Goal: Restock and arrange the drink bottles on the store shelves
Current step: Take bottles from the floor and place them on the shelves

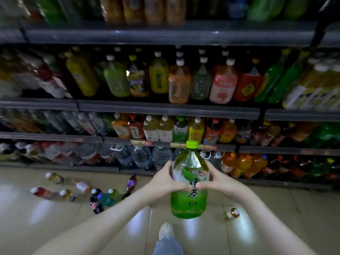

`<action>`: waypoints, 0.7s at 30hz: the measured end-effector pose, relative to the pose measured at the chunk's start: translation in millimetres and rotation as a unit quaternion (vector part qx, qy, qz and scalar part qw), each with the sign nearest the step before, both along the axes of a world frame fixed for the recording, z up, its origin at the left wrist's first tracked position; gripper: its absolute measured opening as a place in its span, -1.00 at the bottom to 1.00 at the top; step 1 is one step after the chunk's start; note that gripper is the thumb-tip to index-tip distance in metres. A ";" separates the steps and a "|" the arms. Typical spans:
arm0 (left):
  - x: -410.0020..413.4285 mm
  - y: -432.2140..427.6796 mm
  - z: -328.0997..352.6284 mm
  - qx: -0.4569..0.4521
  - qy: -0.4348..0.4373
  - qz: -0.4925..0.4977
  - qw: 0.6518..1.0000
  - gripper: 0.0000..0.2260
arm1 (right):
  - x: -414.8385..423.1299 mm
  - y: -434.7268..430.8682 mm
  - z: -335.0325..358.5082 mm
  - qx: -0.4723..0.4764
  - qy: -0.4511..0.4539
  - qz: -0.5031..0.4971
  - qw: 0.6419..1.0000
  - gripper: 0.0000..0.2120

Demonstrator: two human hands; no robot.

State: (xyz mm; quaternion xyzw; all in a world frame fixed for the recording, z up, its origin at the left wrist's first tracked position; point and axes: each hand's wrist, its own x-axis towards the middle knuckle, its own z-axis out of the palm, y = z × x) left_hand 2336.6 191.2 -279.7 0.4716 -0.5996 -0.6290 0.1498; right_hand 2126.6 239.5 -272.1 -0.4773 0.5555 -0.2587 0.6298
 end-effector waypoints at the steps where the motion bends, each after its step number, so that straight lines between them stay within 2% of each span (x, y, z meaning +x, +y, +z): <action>1: 8.2 -1.0 7.8 -0.005 0.012 0.008 1.000 -0.30 | 9.6 -2.8 3.9 0.003 -0.009 0.012 1.000 -0.02; 5: 39.2 -15.2 33.7 -0.027 0.038 0.024 0.999 -0.23 | 45.9 -18.3 16.9 -0.045 0.008 -0.004 0.999 -0.07; 8: 64.7 -32.5 55.0 -0.086 0.016 -0.002 0.996 -0.24 | 72.0 -33.3 28.1 -0.110 0.026 -0.020 0.993 -0.12; 11: 93.9 -58.9 69.3 -0.171 0.007 -0.049 0.984 -0.30 | 101.8 -54.7 35.0 -0.187 0.044 -0.036 0.981 -0.20; 15: 137.1 -106.5 79.5 -0.316 -0.030 -0.068 0.946 -0.25 | 153.1 -102.6 37.8 -0.290 0.100 -0.072 0.949 -0.14; 18: 174.1 -148.7 80.9 -0.331 0.006 -0.032 0.943 -0.30 | 196.0 -152.3 39.6 -0.323 0.121 -0.097 0.934 -0.10; 21: 210.4 -193.8 82.9 -0.362 0.025 0.002 0.932 -0.38 | 240.0 -204.7 43.3 -0.310 0.120 -0.113 0.936 -0.06</action>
